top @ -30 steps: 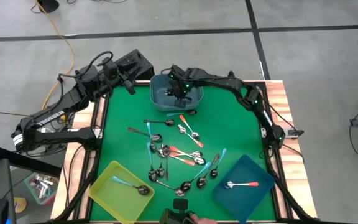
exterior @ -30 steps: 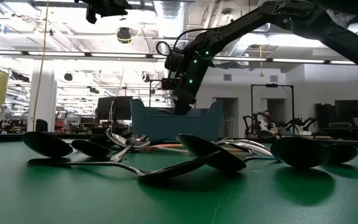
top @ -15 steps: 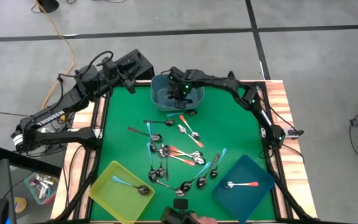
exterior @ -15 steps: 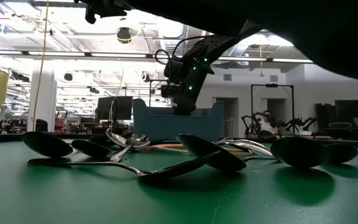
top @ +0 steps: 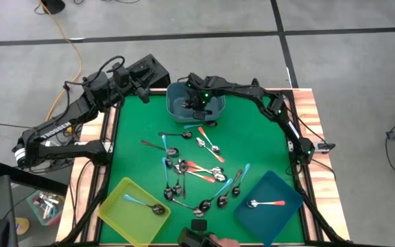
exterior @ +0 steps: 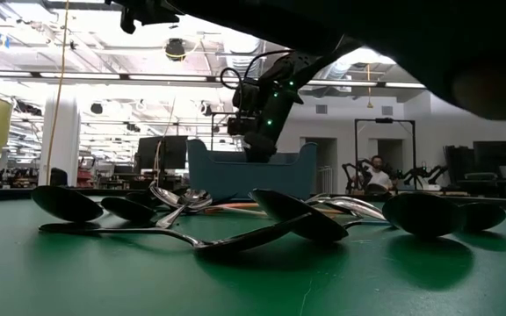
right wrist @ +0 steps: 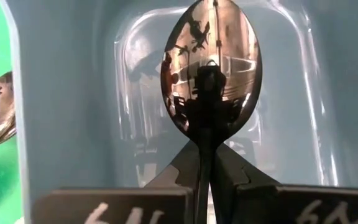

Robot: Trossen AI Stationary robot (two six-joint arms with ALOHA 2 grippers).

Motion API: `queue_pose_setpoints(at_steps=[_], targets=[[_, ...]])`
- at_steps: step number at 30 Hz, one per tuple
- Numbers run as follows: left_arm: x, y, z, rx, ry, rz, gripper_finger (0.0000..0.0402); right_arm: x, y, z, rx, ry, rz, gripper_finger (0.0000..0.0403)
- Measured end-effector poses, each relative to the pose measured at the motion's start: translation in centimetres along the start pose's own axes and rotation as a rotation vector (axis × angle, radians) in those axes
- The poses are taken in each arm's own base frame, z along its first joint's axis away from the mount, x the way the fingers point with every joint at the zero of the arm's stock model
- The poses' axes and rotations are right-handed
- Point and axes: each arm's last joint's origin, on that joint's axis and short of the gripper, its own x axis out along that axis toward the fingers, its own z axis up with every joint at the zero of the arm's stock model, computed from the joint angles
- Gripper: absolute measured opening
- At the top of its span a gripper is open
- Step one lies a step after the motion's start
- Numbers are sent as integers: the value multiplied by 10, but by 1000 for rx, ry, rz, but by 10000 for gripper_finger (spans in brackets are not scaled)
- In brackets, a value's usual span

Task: Sort silverware by color (type)
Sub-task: Put the black spoon into the light blue bin, then put the orange spoon into the blue bin

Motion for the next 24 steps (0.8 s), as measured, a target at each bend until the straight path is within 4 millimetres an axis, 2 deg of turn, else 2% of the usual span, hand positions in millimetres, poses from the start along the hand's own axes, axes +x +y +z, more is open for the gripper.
queue_pose_setpoints(at_steps=[5,17,20,24], targets=[[0,0,-1,1,8,0,121,0,0,0,-2,-2,3,51],[0,0,-7,14,71,-25,121,-2,1,1,-9,-18,36,129],[0,-1,-10,43,103,-47,121,-14,0,7,-17,-31,32,139],[-1,-2,-13,79,134,-85,121,-46,-3,20,-37,-60,27,144]])
